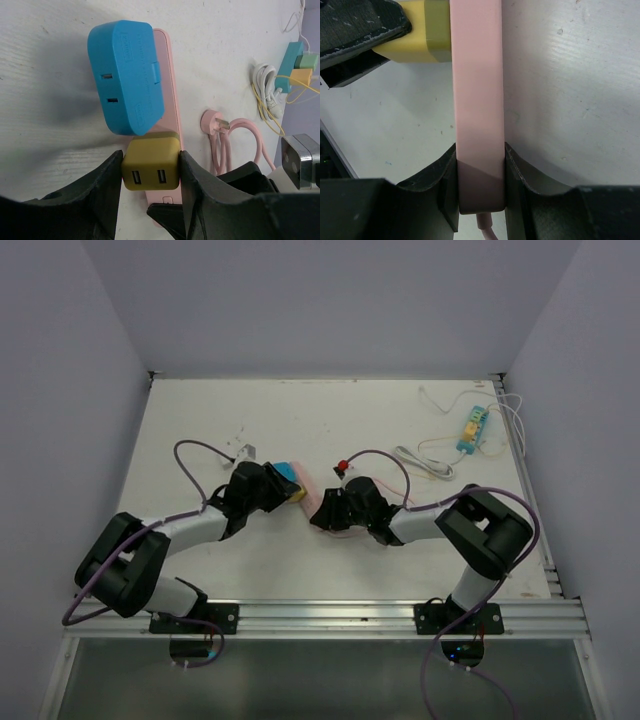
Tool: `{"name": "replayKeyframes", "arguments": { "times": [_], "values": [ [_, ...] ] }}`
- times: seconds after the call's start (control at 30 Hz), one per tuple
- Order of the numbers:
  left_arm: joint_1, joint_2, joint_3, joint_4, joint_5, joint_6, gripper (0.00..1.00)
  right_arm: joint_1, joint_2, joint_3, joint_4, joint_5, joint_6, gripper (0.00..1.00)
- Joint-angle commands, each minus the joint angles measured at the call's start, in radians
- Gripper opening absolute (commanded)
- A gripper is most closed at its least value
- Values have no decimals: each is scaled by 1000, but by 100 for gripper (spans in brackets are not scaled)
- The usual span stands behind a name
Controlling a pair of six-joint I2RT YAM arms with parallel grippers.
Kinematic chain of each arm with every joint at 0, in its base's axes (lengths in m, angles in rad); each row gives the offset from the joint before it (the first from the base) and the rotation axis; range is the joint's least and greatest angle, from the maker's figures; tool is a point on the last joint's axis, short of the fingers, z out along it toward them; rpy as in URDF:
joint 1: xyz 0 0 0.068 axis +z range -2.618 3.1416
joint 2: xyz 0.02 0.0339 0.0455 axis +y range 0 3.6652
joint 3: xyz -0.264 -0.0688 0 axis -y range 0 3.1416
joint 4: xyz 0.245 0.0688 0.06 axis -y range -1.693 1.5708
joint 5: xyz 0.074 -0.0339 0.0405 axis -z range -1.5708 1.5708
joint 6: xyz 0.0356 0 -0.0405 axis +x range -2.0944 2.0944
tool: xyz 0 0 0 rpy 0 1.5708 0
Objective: Pull the plug off the socket
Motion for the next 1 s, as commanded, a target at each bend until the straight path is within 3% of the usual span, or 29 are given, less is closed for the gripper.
{"name": "replayKeyframes", "arguments": {
  "times": [0.0,0.43,0.97],
  "values": [
    [10,-79,-1,48,4,-26,0,-50,53,-25,-137,100,37,0],
    [49,-149,-26,27,16,-27,0,-67,64,7,-318,236,76,0],
    [119,-289,-47,-61,30,-10,0,-91,58,-11,-333,279,97,0]
  ]
}}
